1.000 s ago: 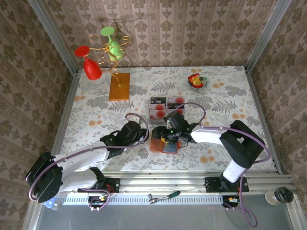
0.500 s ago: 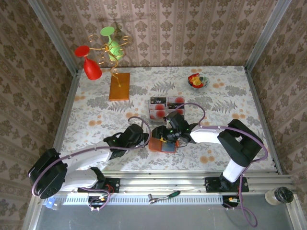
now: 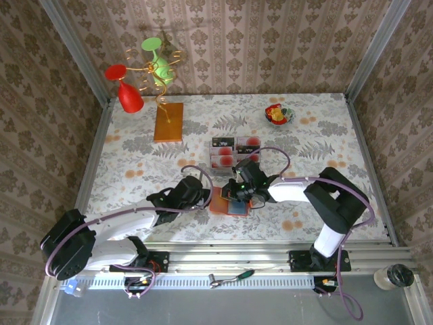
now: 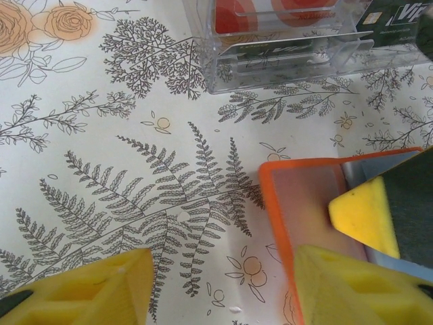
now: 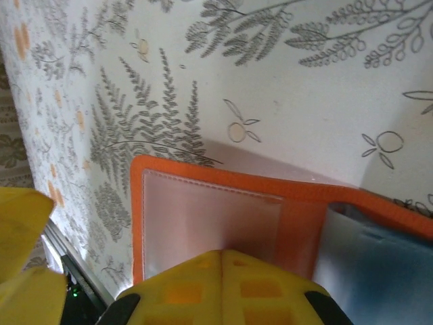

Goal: Put the credit cards into the card holder

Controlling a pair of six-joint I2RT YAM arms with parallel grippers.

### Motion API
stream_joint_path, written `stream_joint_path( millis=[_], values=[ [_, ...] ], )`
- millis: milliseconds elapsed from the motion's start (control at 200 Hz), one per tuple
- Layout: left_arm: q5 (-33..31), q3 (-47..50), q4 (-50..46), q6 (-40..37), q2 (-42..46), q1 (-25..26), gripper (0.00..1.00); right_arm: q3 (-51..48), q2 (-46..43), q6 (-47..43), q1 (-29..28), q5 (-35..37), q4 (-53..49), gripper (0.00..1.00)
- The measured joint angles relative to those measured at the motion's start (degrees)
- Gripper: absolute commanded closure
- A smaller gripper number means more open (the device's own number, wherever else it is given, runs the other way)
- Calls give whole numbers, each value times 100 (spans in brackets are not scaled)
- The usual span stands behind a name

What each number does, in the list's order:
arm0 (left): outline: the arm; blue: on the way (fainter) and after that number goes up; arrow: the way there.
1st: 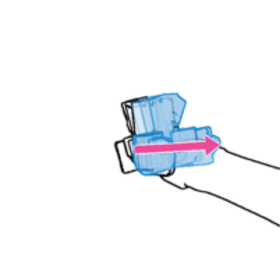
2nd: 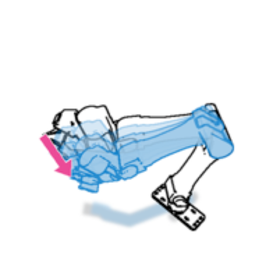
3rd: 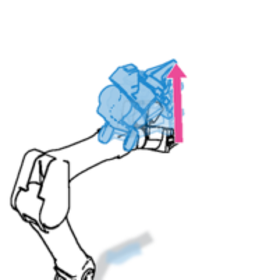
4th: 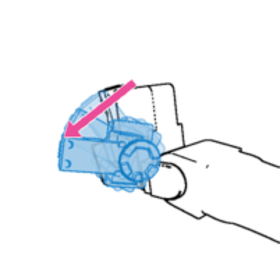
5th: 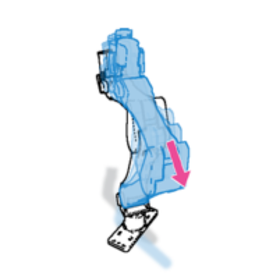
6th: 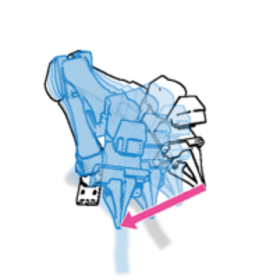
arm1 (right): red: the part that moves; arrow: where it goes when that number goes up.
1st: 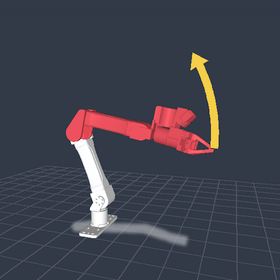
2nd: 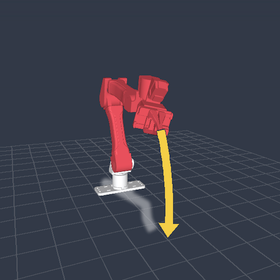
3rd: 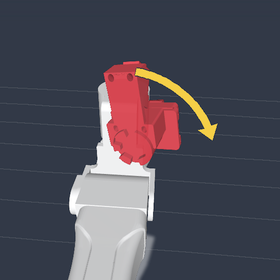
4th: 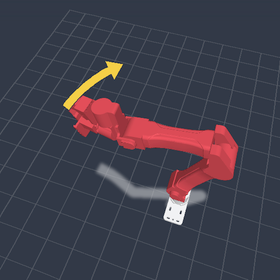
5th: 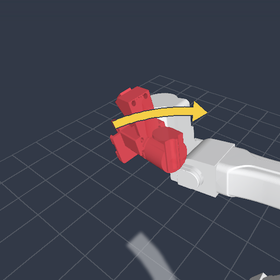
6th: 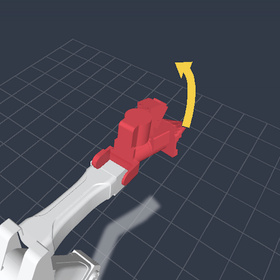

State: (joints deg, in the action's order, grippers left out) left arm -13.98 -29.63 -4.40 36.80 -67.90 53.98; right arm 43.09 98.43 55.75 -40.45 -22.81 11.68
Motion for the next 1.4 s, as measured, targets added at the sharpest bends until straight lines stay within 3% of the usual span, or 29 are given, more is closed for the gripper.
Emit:
stream_joint_path(
  millis=[235,845,1030,1225,1400],
  values=[
    [0,0,7,2,-229,17,31,70,181,0,0,-15,15,94],
    [-212,-61,7,-39,-1207,332,29,179,87,-31,31,-15,-184,91],
    [-260,-61,11,-39,-1222,350,29,608,-402,-417,402,11,-909,79],
    [-291,-61,13,-37,-1231,369,29,1720,-728,-1445,883,658,-2291,55],
    [-302,-61,11,-39,-1231,372,29,2492,-719,-2544,898,1403,-3353,49]
  ],
)
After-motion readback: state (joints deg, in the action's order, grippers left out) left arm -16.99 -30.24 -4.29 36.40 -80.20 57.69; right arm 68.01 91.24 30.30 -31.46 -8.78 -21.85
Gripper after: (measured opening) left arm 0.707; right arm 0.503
